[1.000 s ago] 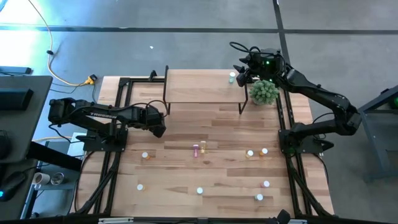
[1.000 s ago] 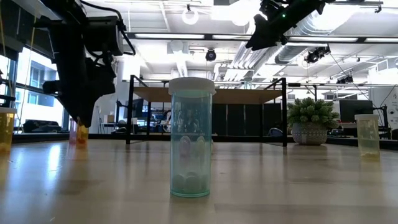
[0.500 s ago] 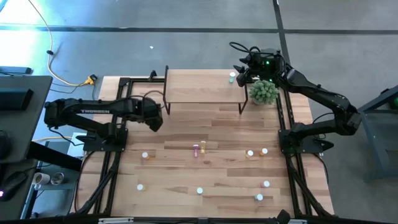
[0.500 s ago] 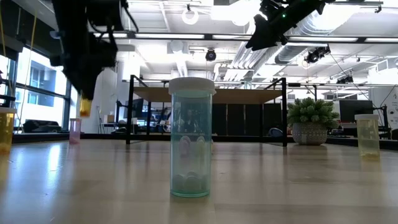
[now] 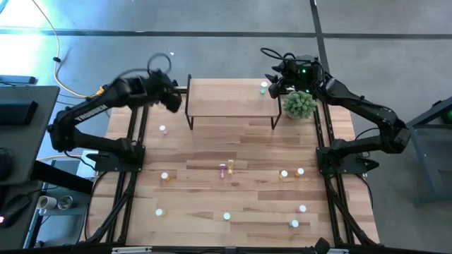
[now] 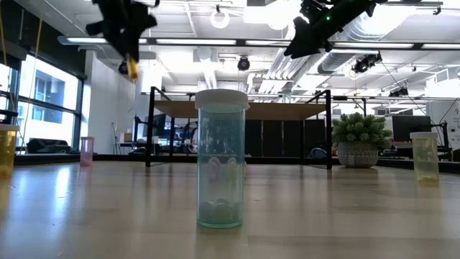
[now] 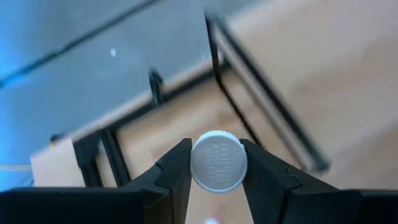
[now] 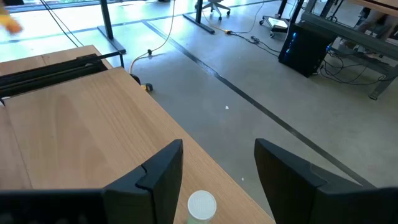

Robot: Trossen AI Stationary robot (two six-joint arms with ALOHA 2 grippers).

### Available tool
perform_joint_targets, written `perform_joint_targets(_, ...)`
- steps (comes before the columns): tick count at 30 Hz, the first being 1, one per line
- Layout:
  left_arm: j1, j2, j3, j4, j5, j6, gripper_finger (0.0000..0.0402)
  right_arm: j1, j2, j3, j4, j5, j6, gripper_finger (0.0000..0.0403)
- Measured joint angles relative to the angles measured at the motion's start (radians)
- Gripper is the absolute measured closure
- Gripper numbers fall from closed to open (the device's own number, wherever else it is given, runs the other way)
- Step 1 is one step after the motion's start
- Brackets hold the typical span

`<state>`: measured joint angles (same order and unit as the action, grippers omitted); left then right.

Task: Pick and place medicine bottles onto shelf by color
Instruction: Put the top orange pill bottle on the shelf

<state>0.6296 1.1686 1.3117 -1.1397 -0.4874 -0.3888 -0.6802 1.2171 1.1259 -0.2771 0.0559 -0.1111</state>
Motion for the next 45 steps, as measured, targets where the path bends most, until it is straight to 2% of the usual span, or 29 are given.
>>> perform_joint_targets(6,0.075,0.06,0.191,0.066,0.004,0.154,0.0289,0.0,0.0,0.0,0.0,0.0,0.0,0.0212)
perform_joint_targets(14,0.09,0.268,0.428,0.095,0.014,0.345,0.0289,0.0,0.0,0.0,0.001,0.0,0.024,0.0212)
perform_joint_targets(16,0.091,0.331,0.471,0.092,0.051,0.392,0.0289,0.0,0.0,0.0,-0.003,0.0,0.024,0.0212)
perform_joint_targets(19,0.091,0.41,0.513,0.09,0.168,0.455,0.0289,0.0,0.0,0.0,-0.011,0.0,0.024,0.0212)
perform_joint_targets(22,0.09,0.483,0.535,0.088,0.221,0.503,0.0289,0.0,0.0,0.0,-0.016,0.0,0.024,0.0212)
perform_joint_targets(29,0.098,0.59,0.542,0.013,0.22,0.535,0.0289,0.0,0.0,0.0,-0.019,0.0,0.02,0.0212)
perform_joint_targets(45,0.171,0.675,0.544,-0.032,0.39,0.495,0.0289,0.0,0.0,0.0,-0.018,0.0,0.016,0.0212)
